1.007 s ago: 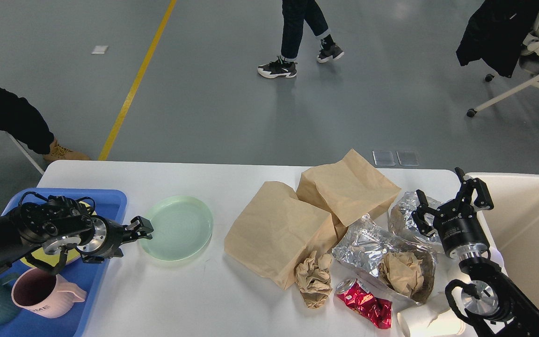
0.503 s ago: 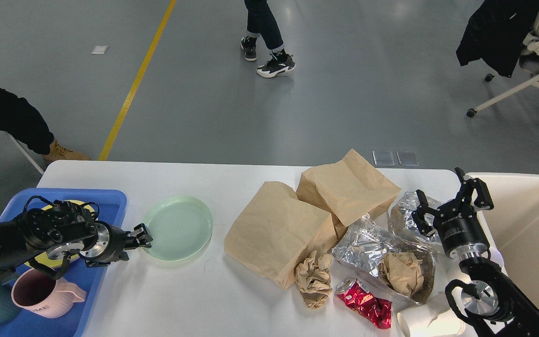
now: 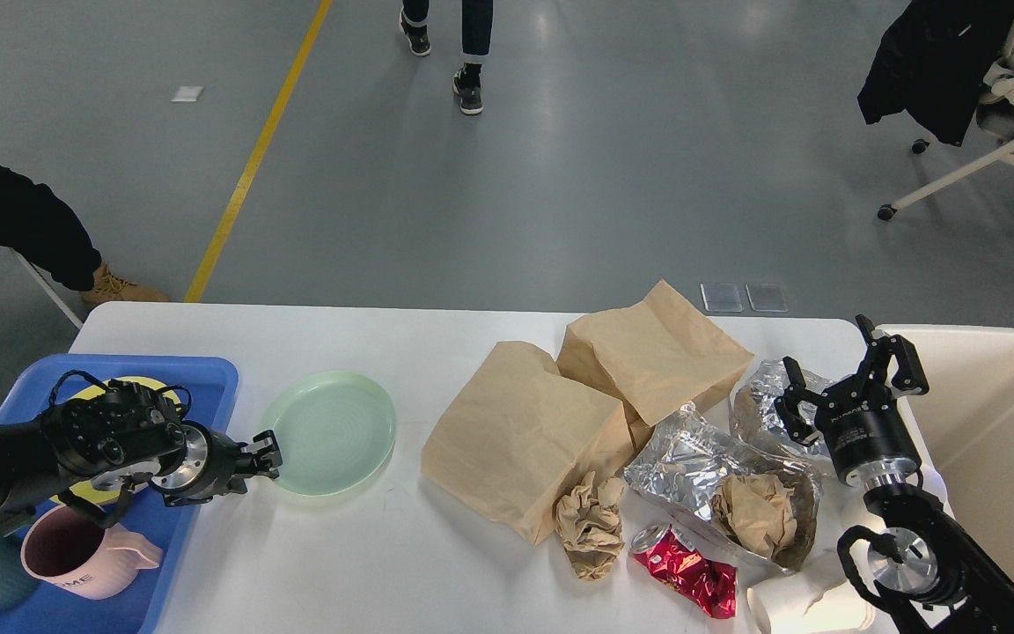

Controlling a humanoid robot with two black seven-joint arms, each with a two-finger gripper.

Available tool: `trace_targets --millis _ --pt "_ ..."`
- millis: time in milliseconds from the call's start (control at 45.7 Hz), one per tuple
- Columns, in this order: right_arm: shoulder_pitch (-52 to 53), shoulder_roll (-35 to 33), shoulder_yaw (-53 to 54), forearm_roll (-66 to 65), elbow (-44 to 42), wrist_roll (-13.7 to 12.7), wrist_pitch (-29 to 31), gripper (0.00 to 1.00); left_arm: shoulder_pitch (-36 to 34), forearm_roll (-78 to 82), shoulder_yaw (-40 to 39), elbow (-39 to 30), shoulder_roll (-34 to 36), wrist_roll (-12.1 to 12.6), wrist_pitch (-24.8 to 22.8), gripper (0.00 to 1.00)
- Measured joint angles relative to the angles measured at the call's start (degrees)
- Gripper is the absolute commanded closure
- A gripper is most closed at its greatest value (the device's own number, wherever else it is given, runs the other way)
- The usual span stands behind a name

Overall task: Tidy desktop
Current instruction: 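Grasp the rim of the pale green plate with the left gripper, then lift the pale green plate and carry it over the yellow plate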

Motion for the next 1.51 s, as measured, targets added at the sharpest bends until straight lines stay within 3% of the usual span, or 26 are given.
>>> trace_targets --millis 197,350,525,919,1313,1510 --pt "0.0 0.0 0.0 0.0 0.0 0.0 0.0 0.0 -0.68 0.43 -0.02 0.0 0.25 0.28 -4.25 0.83" --pt "0.0 0.0 0.0 0.0 0.0 0.0 0.0 0.0 -1.31 0.44 -0.02 0.0 0.42 0.39 -6.17 1.0" --pt "0.0 0.0 0.0 0.0 0.0 0.0 0.0 0.0 -2.08 0.43 0.05 0.18 0.6 0.77 -10.85 1.0" --pt "0.0 0.0 0.0 0.0 0.0 0.0 0.0 0.0 -3.17 0.41 0.12 0.34 0.62 0.86 -13.74 1.0" --pt "0.0 0.0 0.0 0.0 0.0 0.0 0.0 0.0 -15.45 -0.77 1.63 -4.89 6.4 -0.07 -26.24 1.0" --pt "0.0 0.0 0.0 0.0 0.0 0.0 0.0 0.0 -25.83 -4.66 9.85 -11.58 11.62 -1.72 -30.48 1.0"
